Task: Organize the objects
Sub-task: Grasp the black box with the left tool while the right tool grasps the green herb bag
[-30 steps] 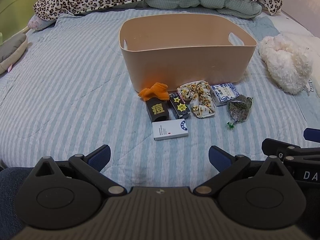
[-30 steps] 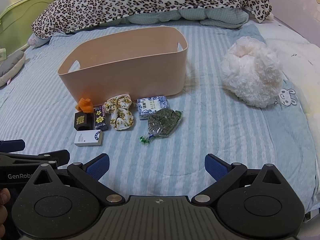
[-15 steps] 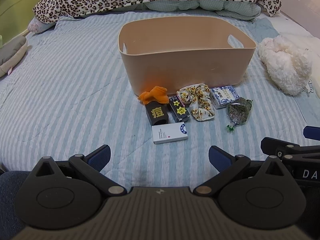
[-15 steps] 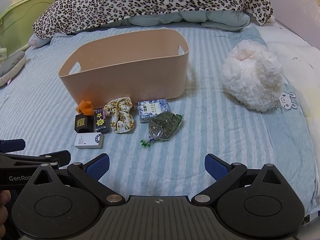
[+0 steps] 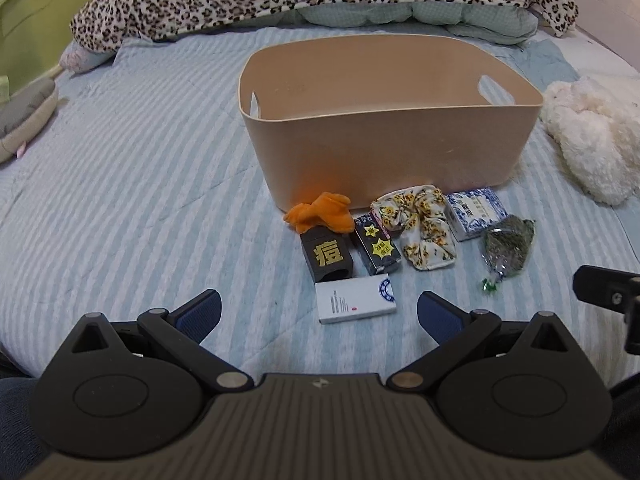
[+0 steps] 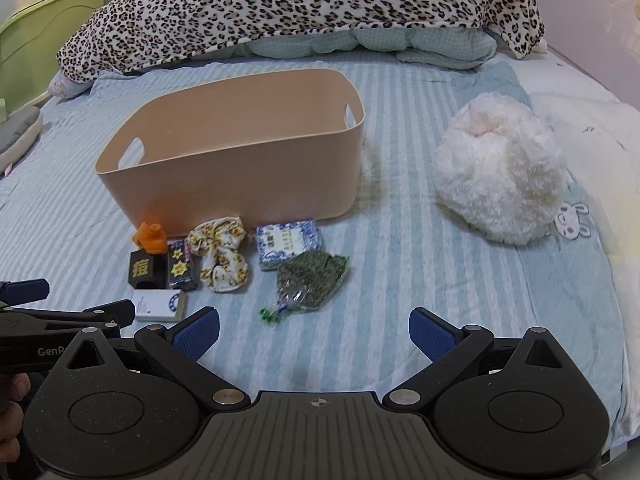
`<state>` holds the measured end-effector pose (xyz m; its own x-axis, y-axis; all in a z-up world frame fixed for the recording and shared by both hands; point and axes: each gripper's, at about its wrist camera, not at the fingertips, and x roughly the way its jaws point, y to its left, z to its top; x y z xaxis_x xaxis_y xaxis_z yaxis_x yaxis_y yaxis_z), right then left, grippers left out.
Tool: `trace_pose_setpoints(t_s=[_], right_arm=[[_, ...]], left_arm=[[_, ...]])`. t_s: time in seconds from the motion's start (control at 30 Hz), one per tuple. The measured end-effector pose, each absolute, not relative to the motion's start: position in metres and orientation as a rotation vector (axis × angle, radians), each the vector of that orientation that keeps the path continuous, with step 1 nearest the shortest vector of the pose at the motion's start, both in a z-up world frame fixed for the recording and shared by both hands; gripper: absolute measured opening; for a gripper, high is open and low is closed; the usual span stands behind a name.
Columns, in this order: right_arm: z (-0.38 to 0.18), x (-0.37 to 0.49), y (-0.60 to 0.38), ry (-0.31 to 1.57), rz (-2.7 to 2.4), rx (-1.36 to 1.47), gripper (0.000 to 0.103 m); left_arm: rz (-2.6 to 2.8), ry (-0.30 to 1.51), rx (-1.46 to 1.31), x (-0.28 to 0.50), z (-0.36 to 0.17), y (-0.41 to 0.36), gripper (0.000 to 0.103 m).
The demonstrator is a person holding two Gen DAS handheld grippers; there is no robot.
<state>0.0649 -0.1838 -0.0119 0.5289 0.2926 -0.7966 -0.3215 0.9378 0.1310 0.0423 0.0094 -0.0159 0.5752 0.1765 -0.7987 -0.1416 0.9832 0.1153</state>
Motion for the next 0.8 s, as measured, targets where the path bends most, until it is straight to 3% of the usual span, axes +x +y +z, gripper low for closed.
trace_pose_setpoints(t_s=[0.47, 0.8], right_arm=[[-0.040, 0.119, -0.157, 1.012, 0.371, -0.107, 0.101], [-0.090, 0.158, -0.125, 1.176, 0.398, -0.160, 0.093]], left_arm=[[0.283, 0.963, 0.082, 0.096, -0.051, 0.034, 0.103], [0.251, 1.029, -0.025, 0.112, -0.061, 0.058, 0.103]])
